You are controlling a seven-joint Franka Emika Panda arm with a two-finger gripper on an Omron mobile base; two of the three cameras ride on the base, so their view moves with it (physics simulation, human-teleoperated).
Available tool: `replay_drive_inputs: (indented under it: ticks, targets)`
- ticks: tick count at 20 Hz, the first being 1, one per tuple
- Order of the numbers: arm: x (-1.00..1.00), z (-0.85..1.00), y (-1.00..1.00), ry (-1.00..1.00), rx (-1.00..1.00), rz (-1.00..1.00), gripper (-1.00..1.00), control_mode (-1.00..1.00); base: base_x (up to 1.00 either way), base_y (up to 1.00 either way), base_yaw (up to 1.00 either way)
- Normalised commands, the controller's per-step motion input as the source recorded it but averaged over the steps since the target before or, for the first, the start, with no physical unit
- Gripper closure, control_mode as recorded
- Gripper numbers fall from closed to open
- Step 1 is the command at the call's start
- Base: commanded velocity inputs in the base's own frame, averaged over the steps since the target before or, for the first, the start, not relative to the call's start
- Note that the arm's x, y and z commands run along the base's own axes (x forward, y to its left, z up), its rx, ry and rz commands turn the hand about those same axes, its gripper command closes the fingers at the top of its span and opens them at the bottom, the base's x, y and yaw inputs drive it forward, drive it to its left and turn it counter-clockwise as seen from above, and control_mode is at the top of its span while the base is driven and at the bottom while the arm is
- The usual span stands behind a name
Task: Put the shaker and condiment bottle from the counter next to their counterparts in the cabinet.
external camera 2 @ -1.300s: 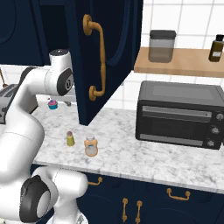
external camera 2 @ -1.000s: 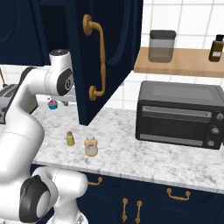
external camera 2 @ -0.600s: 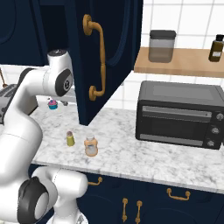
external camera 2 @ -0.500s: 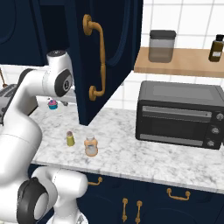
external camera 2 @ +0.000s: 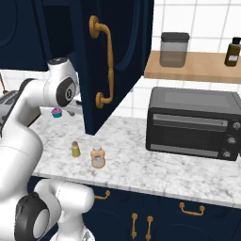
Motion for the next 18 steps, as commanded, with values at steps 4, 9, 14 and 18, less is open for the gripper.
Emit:
replay_drive_inputs:
  ticks: [4,9,14,18]
  targets:
    - [0.0,-0.24,0.0,0.0,0.0,-0.14,-1.0,-1.0,0.0,0.0,0.0]
    - [0.0,-0.31,0.0,0.0,0.0,-0.13,-1.0,-1.0,0.0,0.0,0.0]
    - [0.0,-0.31,0.0,0.0,0.0,-0.12,-1.0,-1.0,0.0,0.0,0.0]
    - [0.0,-0.25,0.0,0.0,0.0,-0.08,-1.0,-1.0,0.0,0.0,0.0]
